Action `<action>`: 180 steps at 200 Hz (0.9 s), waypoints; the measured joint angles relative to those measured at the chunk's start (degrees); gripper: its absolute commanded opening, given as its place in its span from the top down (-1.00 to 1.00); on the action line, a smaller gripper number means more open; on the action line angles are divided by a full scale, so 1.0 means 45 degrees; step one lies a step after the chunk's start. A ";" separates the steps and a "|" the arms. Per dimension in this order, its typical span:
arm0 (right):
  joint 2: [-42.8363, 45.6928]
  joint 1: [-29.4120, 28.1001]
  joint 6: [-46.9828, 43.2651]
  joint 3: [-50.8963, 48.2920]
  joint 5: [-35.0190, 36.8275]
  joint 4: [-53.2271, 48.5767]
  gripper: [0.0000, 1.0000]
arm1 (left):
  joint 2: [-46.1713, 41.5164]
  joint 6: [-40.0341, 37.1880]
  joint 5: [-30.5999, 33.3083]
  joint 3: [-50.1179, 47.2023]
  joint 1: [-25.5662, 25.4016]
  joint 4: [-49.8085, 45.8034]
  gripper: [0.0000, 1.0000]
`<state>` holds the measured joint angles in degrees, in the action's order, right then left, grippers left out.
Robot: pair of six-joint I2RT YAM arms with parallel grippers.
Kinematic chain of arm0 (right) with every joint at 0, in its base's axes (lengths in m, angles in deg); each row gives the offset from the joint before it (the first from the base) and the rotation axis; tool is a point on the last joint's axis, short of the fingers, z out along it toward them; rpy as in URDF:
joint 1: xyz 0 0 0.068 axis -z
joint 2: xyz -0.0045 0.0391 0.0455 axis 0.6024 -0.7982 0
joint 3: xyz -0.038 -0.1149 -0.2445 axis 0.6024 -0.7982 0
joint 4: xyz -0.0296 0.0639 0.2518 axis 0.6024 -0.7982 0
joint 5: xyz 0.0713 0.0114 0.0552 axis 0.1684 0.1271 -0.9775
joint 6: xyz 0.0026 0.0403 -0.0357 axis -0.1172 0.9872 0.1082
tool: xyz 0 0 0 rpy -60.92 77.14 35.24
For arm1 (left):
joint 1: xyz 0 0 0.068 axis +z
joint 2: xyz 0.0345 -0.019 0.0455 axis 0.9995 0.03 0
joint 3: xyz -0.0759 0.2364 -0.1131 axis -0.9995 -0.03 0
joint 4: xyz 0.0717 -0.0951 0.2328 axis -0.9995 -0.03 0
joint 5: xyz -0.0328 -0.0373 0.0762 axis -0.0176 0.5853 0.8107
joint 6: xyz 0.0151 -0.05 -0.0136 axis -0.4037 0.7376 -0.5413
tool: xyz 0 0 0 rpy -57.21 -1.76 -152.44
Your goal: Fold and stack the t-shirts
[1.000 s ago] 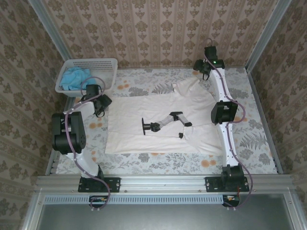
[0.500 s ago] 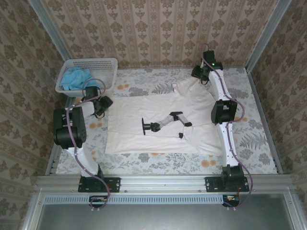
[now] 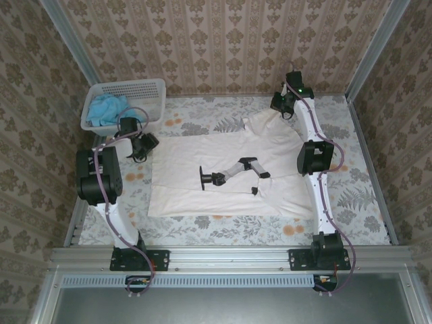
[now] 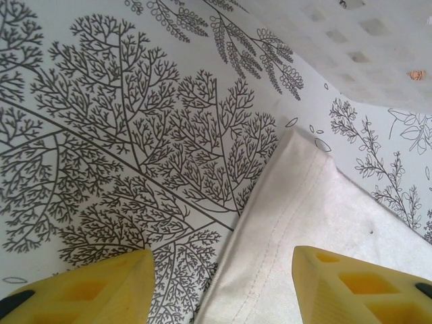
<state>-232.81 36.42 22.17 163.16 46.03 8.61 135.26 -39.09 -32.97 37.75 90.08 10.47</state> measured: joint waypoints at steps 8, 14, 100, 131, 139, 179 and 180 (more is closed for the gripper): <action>0.0000 0.0000 -0.0010 0.0000 -0.0053 -0.0005 0.80 | 0.0000 -0.0073 0.0029 0.0000 -0.0029 0.0005 -0.15; 0.0000 0.0000 -0.0034 0.0000 -0.0063 -0.0010 0.78 | 0.0000 -0.0131 0.0073 0.0000 -0.0058 0.0010 -0.16; 0.0000 0.0000 0.0063 0.0005 0.0957 -0.0685 0.01 | -0.0913 -0.0379 0.0937 -0.1195 -0.0865 0.1030 -0.40; 0.0000 0.0015 0.0248 0.0005 0.1248 -0.0826 0.01 | -0.1579 -0.0364 0.1297 -0.1579 -0.0991 0.1350 -0.49; 0.0000 0.0015 0.0291 0.0005 0.1302 -0.0835 0.00 | -0.1807 -0.0364 0.1462 -0.1705 -0.1044 0.1370 -0.52; 0.0000 0.0107 0.0355 0.0005 0.0933 -0.0860 0.29 | -0.3759 -0.0228 0.3385 -0.2399 -0.2288 0.1297 -0.57; 0.0000 0.0107 0.0359 0.0005 0.0923 -0.0860 0.30 | -0.3818 -0.0214 0.3424 -0.2414 -0.2346 0.1297 -0.57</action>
<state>-232.81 36.90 23.79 163.18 50.19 4.75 118.08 -40.05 -17.56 26.88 79.53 16.31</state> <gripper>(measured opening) 0.379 0.782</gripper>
